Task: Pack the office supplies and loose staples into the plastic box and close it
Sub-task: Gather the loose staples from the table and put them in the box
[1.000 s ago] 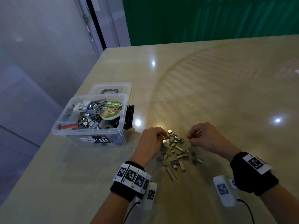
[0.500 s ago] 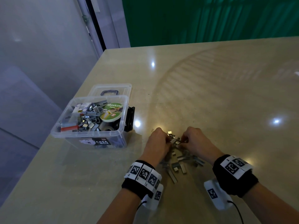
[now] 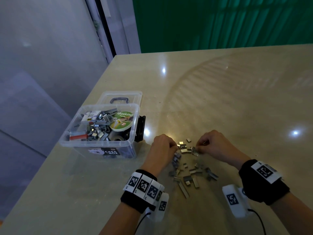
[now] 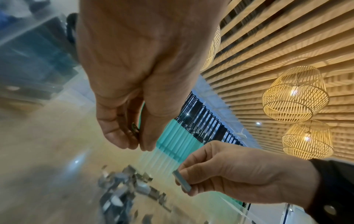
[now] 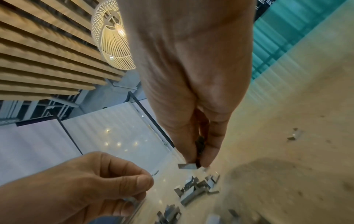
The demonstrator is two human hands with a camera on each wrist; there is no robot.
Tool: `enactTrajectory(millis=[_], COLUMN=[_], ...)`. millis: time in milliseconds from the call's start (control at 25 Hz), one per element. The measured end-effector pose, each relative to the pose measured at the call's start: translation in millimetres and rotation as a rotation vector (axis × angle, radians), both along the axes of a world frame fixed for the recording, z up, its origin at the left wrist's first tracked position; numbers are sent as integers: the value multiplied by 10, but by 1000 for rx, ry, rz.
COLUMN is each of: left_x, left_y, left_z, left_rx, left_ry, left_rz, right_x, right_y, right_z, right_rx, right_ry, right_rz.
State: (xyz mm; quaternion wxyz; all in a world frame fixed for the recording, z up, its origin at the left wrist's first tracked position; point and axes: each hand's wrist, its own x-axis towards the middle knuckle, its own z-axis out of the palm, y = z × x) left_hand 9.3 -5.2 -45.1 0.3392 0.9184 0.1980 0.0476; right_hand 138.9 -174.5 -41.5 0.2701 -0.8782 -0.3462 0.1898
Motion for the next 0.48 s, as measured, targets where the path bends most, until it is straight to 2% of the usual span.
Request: enactTrajectory(millis=[160,280,360,480], left_x=[-66,-219,-392,-723], left_y=[35,139,246,635], left_z=[237,558,789,1029], left_rx=[21,-70,-104,-184], left_ry=[-25,-90,-202,-400], left_rz=[-13,-9,13,202], right_x=[15,-2,-30,-138], right_y=[128,359,596,1146], right_z=[125,422,677,1025], right_rx=[-29,5,47,128], right_ry=[2,-14,-27,-66], right_rz=[56,132,178,272])
